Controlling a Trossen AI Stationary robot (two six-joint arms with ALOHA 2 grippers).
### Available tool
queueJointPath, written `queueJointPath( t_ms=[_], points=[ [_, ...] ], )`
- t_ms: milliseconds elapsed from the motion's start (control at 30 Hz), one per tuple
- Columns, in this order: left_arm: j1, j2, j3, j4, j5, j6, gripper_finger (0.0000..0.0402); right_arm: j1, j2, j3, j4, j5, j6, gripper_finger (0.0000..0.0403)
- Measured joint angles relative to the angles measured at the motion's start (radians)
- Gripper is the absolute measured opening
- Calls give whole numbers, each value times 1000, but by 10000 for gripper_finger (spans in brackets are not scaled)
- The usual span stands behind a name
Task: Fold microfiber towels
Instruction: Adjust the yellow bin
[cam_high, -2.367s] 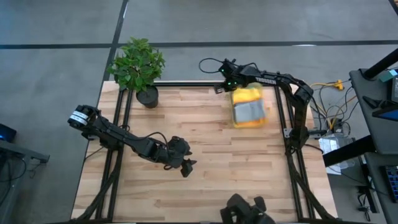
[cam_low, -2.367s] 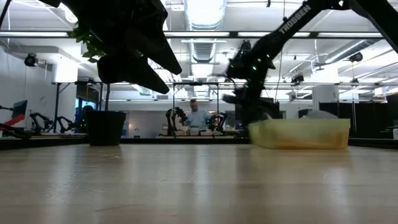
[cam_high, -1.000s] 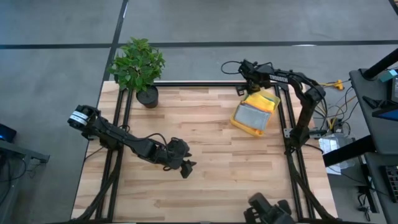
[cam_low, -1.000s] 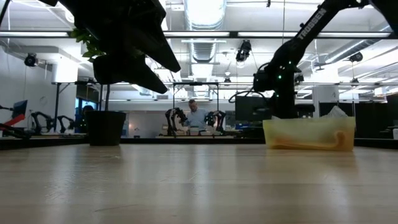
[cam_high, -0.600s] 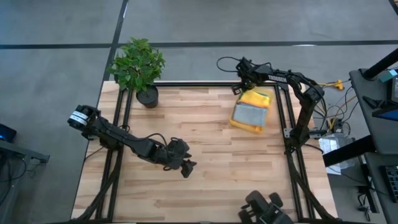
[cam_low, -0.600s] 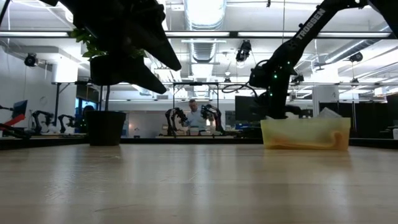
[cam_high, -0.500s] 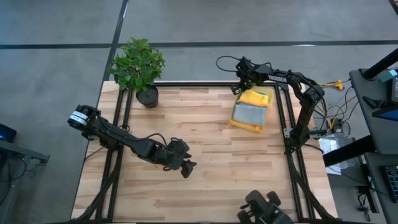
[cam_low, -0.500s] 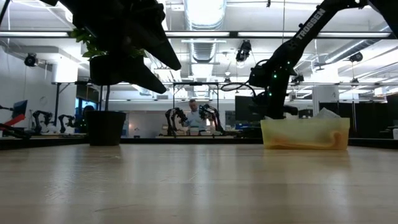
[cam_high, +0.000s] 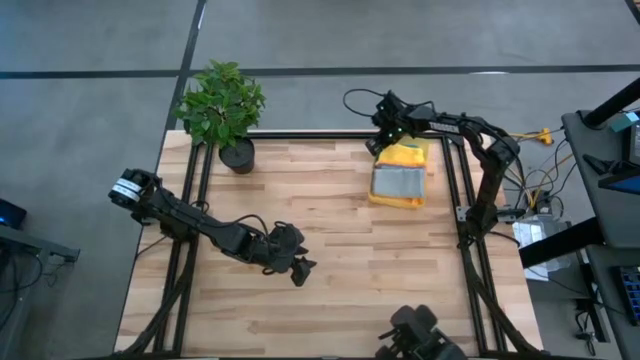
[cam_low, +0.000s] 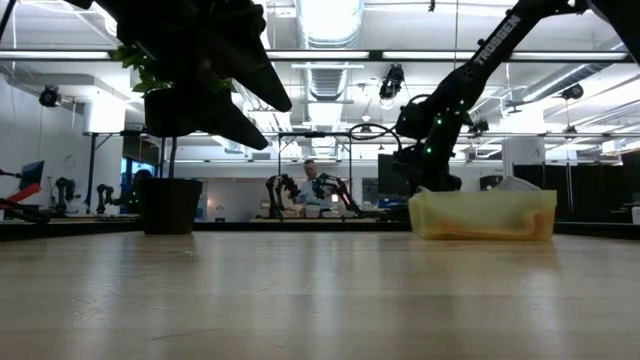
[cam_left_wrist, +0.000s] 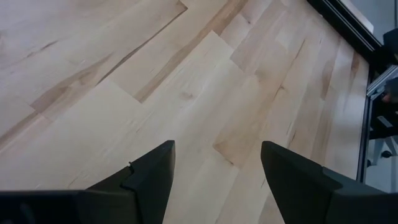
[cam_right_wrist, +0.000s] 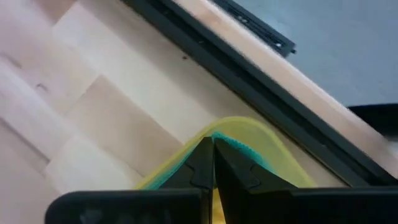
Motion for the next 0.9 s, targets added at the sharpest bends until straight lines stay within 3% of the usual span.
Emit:
queueJointPath(
  t_ms=[267,367,533,667,900],
  points=[
    [1,0,0,0,0,-23,226,10,22,0,-4,-60,-86,9],
    [1,0,0,0,-1,-24,226,11,17,0,-12,-46,-26,9],
    [1,0,0,0,-6,-24,226,10,-29,0,-130,147,187,9],
    [1,0,0,0,-52,-26,226,10,-39,0,-186,312,208,9],
    [2,0,1,0,-77,-26,226,-29,-20,0,-123,324,112,9]
  ],
)
